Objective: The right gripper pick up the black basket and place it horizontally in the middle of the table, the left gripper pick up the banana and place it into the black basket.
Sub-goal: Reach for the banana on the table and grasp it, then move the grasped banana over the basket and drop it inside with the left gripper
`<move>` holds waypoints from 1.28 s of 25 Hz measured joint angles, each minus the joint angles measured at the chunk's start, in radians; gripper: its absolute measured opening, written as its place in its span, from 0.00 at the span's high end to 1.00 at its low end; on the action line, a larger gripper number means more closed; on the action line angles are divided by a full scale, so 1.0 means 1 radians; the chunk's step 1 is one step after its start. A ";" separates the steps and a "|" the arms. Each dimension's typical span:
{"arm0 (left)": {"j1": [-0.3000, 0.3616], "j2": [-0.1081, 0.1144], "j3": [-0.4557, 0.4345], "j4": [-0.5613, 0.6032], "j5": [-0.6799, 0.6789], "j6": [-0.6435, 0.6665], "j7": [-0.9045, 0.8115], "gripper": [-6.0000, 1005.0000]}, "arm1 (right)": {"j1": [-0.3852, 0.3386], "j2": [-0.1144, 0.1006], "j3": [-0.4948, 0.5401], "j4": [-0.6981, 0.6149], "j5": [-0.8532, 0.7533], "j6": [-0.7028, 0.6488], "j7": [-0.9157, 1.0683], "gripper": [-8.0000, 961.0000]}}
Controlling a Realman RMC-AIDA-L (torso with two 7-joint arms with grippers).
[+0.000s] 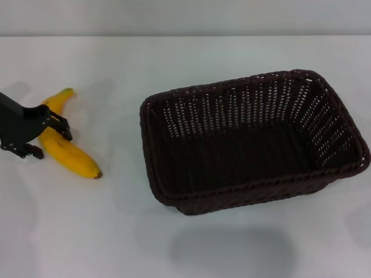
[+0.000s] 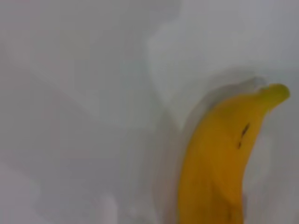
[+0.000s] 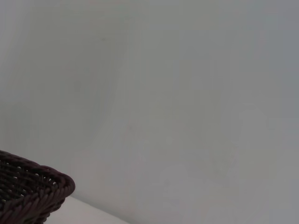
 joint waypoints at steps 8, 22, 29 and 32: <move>0.000 0.003 0.001 0.002 0.005 0.002 0.059 0.39 | -0.002 0.000 0.000 0.012 0.000 0.003 0.000 0.28; 0.000 0.031 -0.007 0.229 -0.170 -0.160 0.218 0.47 | -0.003 0.000 0.002 0.020 0.004 0.013 0.006 0.27; -0.026 0.036 0.001 0.312 -0.602 -0.438 0.394 0.45 | -0.008 0.000 0.002 0.017 0.035 0.033 0.008 0.27; -0.051 0.005 0.025 0.320 -0.667 -0.489 0.429 0.44 | -0.007 0.000 0.001 0.016 0.038 0.049 0.009 0.27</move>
